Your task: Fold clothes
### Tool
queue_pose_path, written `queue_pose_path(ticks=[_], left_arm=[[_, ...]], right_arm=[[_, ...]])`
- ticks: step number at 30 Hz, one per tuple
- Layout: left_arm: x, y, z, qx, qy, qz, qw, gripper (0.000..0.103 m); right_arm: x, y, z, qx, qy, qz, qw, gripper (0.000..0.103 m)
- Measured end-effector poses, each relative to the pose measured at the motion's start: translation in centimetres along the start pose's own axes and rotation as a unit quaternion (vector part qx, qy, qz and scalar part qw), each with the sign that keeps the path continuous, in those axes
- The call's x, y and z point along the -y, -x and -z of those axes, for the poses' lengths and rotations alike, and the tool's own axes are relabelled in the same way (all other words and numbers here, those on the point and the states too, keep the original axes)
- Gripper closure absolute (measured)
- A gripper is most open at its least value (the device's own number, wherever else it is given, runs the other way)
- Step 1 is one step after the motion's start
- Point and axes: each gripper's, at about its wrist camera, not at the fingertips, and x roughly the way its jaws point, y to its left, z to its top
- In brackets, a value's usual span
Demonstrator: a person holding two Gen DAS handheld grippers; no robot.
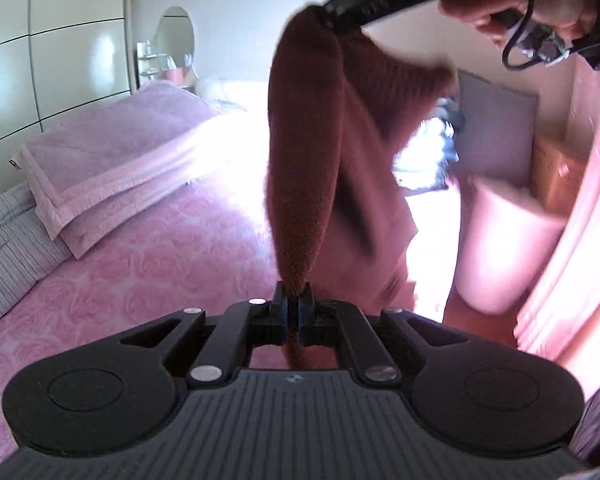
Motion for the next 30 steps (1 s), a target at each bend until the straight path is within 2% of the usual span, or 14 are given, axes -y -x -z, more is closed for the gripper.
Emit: queue_pose_path(ticks=[2,4,6,7,9,11,12,13,15,19,22,27,30], left_arm=[[-1.6,0.2,0.9,-0.008,0.023,-0.015,0.9996,0.100],[-4.6,0.9,3.4,-0.032,0.058,-0.046,0.9968,0.096],[-8.3,1.3,6.8,-0.075,0.107,-0.087,0.9877,0.090],[-10.0,1.7,8.7,-0.100,0.132,-0.111,0.9798,0.089],[-12.8,3.4,12.4,-0.152,0.184,-0.160,0.9578,0.085],[-14.7,5.9,15.8,-0.187,0.224,-0.200,0.9354,0.084],[-15.5,7.1,17.3,-0.200,0.239,-0.215,0.9253,0.082],[-16.1,8.3,18.6,-0.210,0.251,-0.227,0.9174,0.081],[-17.1,9.9,20.7,-0.225,0.262,-0.241,0.9071,0.078],[-17.8,9.4,22.9,-0.245,0.249,-0.229,0.9087,0.068],[-17.5,7.3,23.3,-0.245,0.220,-0.204,0.9218,0.064],[-17.4,1.5,19.9,-0.227,0.166,-0.168,0.9448,0.054],[-19.1,-2.7,17.9,-0.219,0.153,-0.160,0.9505,0.043]], right_arm=[[-1.0,0.5,-1.9,0.024,0.024,-0.010,0.999,0.097],[-3.1,0.4,-3.7,0.048,0.049,-0.030,0.997,0.097],[-7.2,-1.3,-5.5,0.065,0.074,-0.068,0.993,0.097],[-9.5,-2.5,-6.5,0.069,0.087,-0.090,0.990,0.096],[-15.8,-5.3,-7.7,0.062,0.116,-0.133,0.982,0.087],[-21.4,-7.1,-8.5,0.055,0.129,-0.185,0.973,0.069],[-23.9,-7.4,-8.7,0.052,0.126,-0.215,0.967,0.064],[-25.6,-7.3,-8.6,0.047,0.116,-0.242,0.962,0.055],[-27.9,-6.8,-7.9,0.031,0.095,-0.285,0.953,0.051],[-29.2,-7.8,-4.5,-0.046,0.063,-0.308,0.948,0.049],[-28.3,-10.0,-1.4,-0.113,0.032,-0.300,0.947,0.048],[-22.4,-16.0,2.9,-0.217,-0.074,-0.260,0.938,0.048],[-18.5,-18.9,5.2,-0.242,-0.111,-0.242,0.933,0.048]])
